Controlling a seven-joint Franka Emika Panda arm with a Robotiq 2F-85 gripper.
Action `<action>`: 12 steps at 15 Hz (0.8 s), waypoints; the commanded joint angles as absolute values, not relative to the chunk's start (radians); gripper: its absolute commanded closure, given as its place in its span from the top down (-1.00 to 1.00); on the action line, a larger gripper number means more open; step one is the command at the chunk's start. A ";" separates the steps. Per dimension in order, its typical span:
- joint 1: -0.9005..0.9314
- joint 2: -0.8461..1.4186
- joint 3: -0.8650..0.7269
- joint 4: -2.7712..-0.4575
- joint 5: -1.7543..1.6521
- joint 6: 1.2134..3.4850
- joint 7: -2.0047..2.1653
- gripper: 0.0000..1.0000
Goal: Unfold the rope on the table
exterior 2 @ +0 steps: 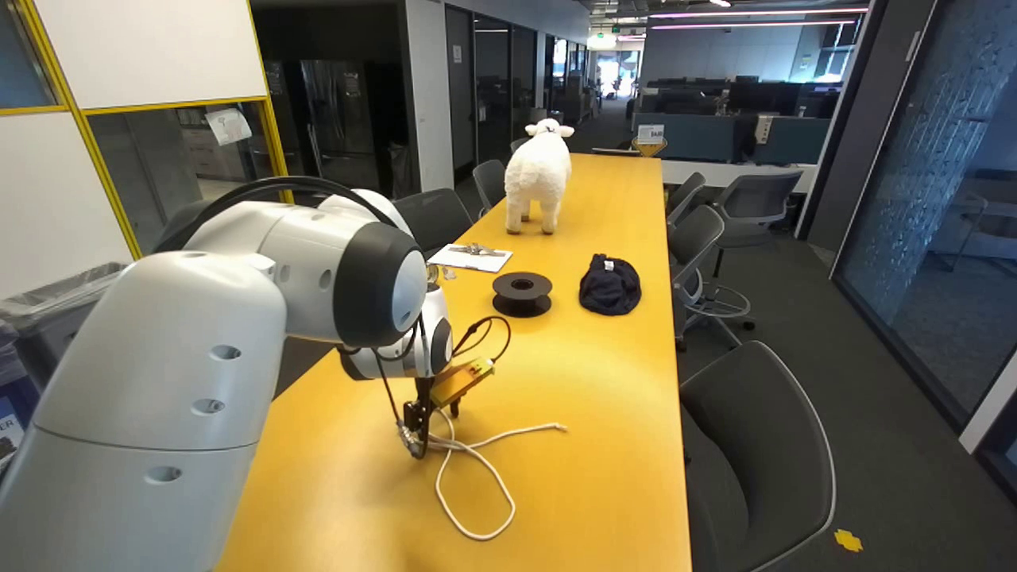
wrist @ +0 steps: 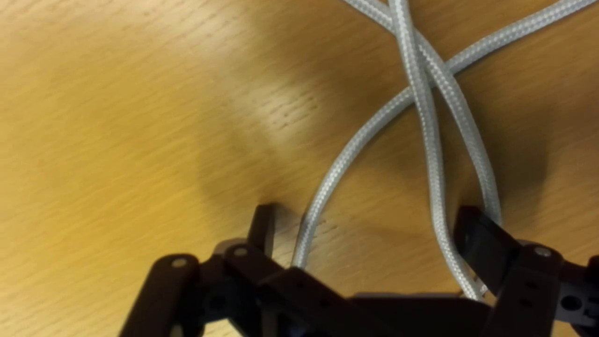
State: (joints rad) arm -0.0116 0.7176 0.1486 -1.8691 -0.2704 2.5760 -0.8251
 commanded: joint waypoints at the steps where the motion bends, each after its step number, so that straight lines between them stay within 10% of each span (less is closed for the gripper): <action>1: 0.007 0.703 0.129 -1.888 -0.299 2.629 -0.815 1.00; 12: 0.004 0.669 0.125 -1.949 -0.319 2.702 -0.808 1.00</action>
